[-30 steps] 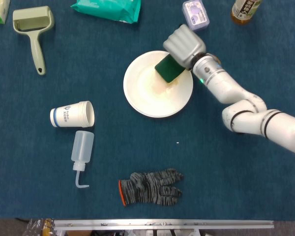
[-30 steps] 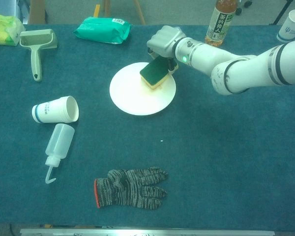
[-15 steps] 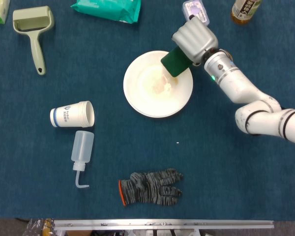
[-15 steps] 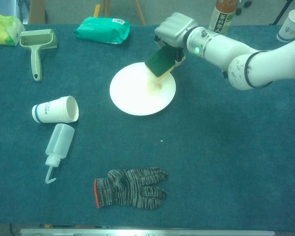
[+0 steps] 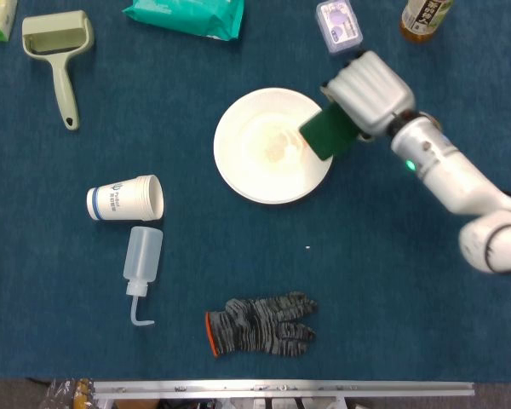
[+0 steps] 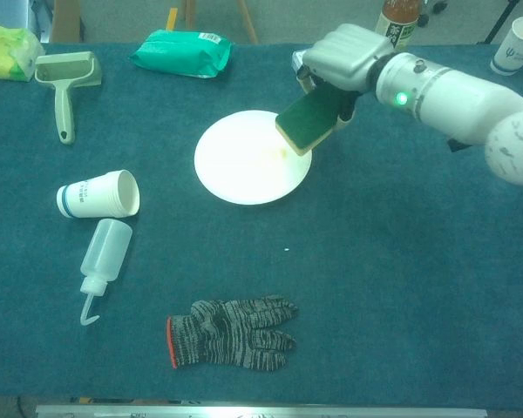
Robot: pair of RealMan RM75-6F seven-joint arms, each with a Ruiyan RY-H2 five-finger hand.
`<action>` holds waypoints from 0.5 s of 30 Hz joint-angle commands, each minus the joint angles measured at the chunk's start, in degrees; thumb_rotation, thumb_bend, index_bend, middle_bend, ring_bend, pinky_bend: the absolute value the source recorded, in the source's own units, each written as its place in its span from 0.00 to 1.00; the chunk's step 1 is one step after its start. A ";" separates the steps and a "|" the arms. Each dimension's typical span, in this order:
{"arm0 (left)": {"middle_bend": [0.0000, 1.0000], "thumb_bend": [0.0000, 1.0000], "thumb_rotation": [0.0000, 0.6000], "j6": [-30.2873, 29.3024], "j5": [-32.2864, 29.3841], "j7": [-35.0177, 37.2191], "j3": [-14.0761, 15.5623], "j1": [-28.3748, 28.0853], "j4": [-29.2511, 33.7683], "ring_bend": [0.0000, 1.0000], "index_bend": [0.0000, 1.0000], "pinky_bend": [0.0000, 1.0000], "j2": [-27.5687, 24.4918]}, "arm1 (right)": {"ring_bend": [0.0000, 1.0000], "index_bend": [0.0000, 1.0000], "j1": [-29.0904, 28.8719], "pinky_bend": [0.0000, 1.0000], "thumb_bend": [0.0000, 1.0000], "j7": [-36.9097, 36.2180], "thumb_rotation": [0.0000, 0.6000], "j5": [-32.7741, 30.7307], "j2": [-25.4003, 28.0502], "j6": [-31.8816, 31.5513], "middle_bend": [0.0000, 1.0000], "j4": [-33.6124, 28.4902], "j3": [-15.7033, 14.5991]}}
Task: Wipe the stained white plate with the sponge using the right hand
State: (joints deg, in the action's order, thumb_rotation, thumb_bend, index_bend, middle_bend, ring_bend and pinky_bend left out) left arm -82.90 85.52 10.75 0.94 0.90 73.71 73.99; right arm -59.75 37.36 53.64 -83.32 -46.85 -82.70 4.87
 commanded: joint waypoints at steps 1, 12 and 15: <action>0.04 0.46 1.00 0.12 0.15 -0.79 -0.02 -0.29 0.78 0.08 0.23 0.16 -0.14 | 0.46 0.52 3.67 0.34 0.02 1.26 1.00 2.92 4.21 -4.27 0.60 -6.41 -3.29; 0.04 0.46 1.00 0.50 0.40 -2.80 0.13 -0.91 2.58 0.08 0.23 0.16 -0.31 | 0.46 0.52 9.05 0.34 0.02 2.72 1.00 5.19 6.74 -5.76 0.60 -12.94 -9.53; 0.04 0.46 1.00 0.52 0.31 -2.97 0.18 -0.91 2.73 0.08 0.23 0.16 -0.35 | 0.46 0.52 9.55 0.34 0.02 3.26 1.00 4.62 6.03 -4.40 0.60 -12.34 -10.69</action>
State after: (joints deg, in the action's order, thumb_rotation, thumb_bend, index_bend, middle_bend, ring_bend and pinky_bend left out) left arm -82.38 85.83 7.77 1.12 -0.02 76.43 73.64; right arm -50.47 40.34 58.49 -76.97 -51.72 -95.30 -5.40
